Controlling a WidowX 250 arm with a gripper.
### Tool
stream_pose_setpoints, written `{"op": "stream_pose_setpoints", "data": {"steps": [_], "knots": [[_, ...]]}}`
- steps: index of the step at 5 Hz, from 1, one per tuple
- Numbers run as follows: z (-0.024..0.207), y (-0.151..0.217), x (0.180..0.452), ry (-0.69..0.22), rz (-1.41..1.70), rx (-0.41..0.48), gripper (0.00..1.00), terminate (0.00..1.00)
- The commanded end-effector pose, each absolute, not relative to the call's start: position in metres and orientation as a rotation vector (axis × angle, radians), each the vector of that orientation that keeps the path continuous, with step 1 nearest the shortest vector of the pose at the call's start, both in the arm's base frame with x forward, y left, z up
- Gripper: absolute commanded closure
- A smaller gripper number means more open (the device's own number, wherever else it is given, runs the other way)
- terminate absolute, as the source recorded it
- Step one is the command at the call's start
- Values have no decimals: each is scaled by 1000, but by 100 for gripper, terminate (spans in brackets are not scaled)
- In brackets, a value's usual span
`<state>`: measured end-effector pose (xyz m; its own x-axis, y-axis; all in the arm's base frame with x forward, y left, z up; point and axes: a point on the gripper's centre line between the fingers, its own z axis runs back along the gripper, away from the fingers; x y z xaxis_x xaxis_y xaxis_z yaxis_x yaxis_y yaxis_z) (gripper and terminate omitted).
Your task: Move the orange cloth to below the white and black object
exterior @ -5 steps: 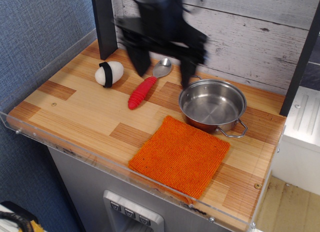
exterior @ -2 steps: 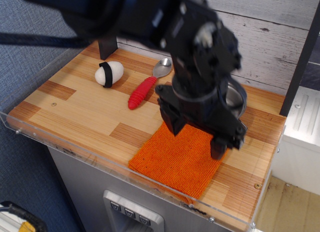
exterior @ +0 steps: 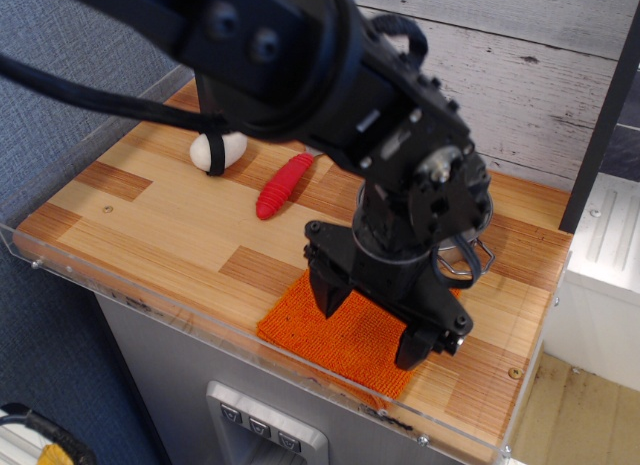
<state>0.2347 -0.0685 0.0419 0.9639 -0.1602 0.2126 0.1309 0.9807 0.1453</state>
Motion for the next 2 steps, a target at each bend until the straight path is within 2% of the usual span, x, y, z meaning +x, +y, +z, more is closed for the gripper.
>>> {"op": "stream_pose_setpoints", "data": {"steps": [1, 2], "knots": [[33, -49, 237, -238, -99, 114, 0, 0], [31, -44, 238, -238, -92, 109, 0, 0]]}}
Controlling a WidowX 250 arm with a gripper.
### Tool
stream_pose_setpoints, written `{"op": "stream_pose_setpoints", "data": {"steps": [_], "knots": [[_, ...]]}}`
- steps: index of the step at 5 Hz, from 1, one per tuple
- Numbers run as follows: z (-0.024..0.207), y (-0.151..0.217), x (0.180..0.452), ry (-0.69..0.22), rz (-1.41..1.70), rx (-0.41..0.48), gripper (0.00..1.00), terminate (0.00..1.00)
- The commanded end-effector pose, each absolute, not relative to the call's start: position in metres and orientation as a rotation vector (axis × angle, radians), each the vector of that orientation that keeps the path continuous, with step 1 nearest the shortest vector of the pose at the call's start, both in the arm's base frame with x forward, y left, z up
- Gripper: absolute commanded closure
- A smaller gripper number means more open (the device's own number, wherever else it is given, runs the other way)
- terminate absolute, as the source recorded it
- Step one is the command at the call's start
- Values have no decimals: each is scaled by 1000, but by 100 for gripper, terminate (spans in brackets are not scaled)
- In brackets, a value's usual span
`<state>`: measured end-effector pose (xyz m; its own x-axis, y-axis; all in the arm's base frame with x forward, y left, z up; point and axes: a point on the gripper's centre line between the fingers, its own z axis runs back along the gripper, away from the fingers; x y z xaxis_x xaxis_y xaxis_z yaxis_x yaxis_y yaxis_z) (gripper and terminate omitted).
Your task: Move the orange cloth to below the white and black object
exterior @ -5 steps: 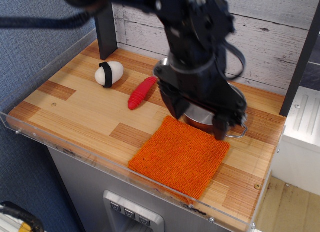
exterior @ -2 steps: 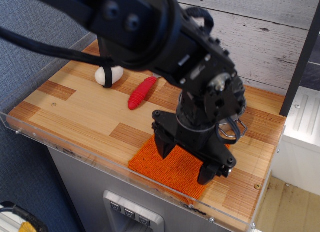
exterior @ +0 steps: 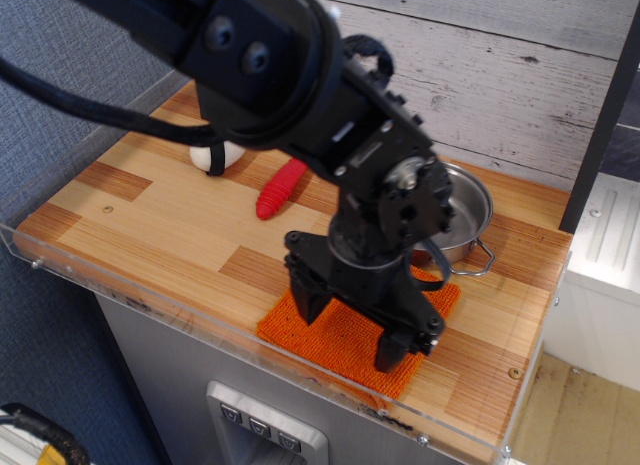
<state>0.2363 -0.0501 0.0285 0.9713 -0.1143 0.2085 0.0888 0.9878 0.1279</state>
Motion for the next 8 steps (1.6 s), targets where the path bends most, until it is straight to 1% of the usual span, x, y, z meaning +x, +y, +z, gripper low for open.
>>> {"op": "stream_pose_setpoints", "data": {"steps": [1, 2, 3, 4, 5, 6, 7, 8], "knots": [[24, -38, 235, -280, -61, 93, 0, 0], [11, -35, 229, -323, 2, 17, 0, 0], [-1, -37, 224, -385, 53, -16, 0, 0], [-14, -37, 221, -374, 79, -63, 0, 0], [-16, -34, 218, -348, 90, -61, 0, 0], [-8, -34, 219, -276, 106, -46, 0, 0], [11, -37, 223, -100, 193, -80, 0, 0], [23, -34, 224, -77, 210, -104, 0, 0]]}}
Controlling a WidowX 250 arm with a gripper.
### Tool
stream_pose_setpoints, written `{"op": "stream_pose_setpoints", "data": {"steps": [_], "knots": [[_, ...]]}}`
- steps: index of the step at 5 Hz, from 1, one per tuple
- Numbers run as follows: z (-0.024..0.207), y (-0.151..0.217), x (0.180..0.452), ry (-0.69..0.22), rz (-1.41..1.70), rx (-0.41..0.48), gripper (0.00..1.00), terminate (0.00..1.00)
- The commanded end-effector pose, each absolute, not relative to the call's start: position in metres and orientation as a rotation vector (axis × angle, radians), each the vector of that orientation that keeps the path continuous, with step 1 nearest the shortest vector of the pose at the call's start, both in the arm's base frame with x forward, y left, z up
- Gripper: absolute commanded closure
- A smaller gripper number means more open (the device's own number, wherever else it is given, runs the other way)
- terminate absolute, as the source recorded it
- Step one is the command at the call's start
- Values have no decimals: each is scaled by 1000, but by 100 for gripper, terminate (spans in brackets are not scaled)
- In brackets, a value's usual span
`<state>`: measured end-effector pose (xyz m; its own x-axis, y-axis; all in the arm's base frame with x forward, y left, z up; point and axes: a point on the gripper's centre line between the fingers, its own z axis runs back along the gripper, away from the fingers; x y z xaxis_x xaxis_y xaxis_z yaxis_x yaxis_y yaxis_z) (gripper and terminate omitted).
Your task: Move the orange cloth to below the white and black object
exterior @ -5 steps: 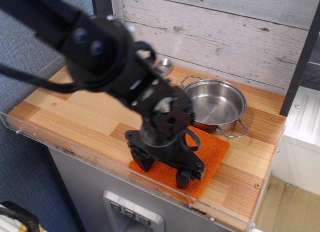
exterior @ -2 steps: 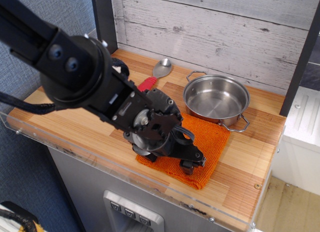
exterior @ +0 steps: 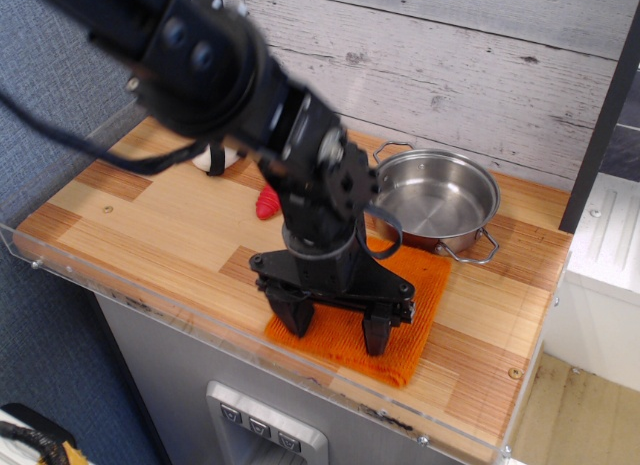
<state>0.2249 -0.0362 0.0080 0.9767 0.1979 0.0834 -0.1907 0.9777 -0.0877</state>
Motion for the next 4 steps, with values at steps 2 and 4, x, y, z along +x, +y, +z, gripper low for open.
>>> {"op": "stream_pose_setpoints", "data": {"steps": [2, 4], "knots": [[32, 0, 212, -124, 182, -25, 0, 0], [24, -7, 225, -180, 156, -27, 0, 0]]}}
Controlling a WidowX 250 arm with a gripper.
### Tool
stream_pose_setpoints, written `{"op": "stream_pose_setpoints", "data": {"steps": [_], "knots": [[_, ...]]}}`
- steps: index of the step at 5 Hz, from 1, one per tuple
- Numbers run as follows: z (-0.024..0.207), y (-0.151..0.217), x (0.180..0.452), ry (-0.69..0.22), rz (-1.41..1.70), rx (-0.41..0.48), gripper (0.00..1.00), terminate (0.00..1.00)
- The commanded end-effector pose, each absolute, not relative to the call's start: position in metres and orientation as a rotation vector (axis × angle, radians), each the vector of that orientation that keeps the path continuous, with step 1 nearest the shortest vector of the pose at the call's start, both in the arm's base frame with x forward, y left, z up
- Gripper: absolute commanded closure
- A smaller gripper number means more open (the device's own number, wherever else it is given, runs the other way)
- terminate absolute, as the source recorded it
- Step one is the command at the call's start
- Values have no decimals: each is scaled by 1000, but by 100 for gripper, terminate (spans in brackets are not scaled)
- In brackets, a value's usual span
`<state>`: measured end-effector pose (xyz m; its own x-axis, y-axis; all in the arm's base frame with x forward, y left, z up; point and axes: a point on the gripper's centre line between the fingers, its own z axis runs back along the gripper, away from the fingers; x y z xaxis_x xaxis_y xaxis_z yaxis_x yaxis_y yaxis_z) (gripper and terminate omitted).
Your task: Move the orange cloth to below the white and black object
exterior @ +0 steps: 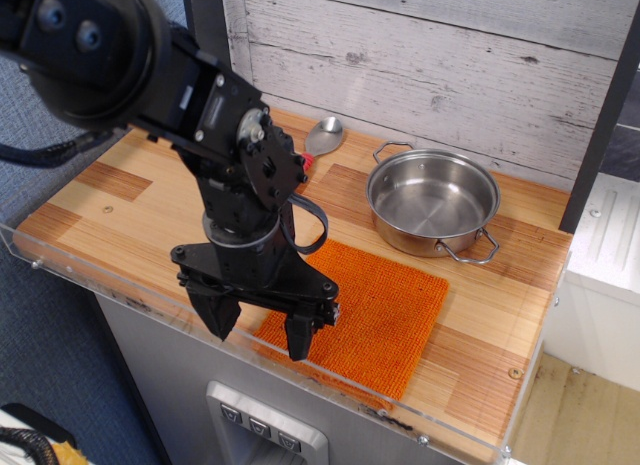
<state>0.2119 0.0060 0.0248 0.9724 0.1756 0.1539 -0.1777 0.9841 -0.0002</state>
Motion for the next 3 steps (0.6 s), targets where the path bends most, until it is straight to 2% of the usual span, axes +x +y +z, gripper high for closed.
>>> {"op": "stream_pose_setpoints", "data": {"steps": [1, 2, 3], "knots": [[37, -23, 248, -229, 137, -60, 0, 0], [54, -29, 266, -273, 124, -60, 0, 0], [46, -38, 269, -248, 97, -55, 0, 0]]}}
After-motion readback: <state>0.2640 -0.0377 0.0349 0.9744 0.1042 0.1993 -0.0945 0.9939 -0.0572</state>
